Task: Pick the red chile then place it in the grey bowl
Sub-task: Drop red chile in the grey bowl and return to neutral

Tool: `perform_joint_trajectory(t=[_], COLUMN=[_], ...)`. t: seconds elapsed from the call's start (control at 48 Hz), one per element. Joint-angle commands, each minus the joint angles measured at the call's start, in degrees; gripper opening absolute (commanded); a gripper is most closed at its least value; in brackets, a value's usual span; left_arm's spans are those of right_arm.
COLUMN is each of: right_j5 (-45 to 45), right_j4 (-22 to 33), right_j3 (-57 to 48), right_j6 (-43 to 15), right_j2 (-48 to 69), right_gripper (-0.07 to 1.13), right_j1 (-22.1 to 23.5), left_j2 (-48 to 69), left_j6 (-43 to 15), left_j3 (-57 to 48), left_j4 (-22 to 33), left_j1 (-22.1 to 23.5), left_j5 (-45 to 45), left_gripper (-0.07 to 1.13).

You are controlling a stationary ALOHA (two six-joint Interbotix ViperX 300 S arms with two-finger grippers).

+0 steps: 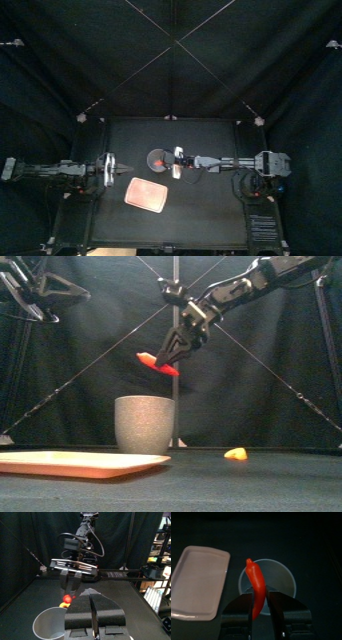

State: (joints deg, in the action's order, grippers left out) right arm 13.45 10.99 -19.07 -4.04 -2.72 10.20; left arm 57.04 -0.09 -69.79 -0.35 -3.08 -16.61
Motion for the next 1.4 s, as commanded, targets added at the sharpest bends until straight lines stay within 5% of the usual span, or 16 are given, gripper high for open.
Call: perform_joint_trajectory(t=[0.021,0.396,0.854,1.396], right_j5=[-1.58,-0.88,-20.39,-20.30], right_j4=[-0.88,-2.11,-7.03,-8.26], right_j3=[4.22,5.19,-20.04,-42.98], right_j6=[0.09,0.18,0.18,0.09], right_j2=[-2.02,-2.99,29.62,66.97], right_gripper=[0.59,1.01,1.01,1.01], right_j1=[1.93,1.93,-0.97,-8.88], left_j2=[-0.18,-0.09,0.00,0.79], left_j6=[-0.09,-0.09,-0.09,0.00], left_j3=[0.62,0.62,0.53,0.09], left_j4=[-0.09,-0.09,-0.09,0.09], left_j1=[-0.09,-0.18,-0.44,-1.41], left_j5=[-0.26,-0.09,-0.09,-0.09], left_gripper=[-0.02,-0.02,-0.02,-0.02])
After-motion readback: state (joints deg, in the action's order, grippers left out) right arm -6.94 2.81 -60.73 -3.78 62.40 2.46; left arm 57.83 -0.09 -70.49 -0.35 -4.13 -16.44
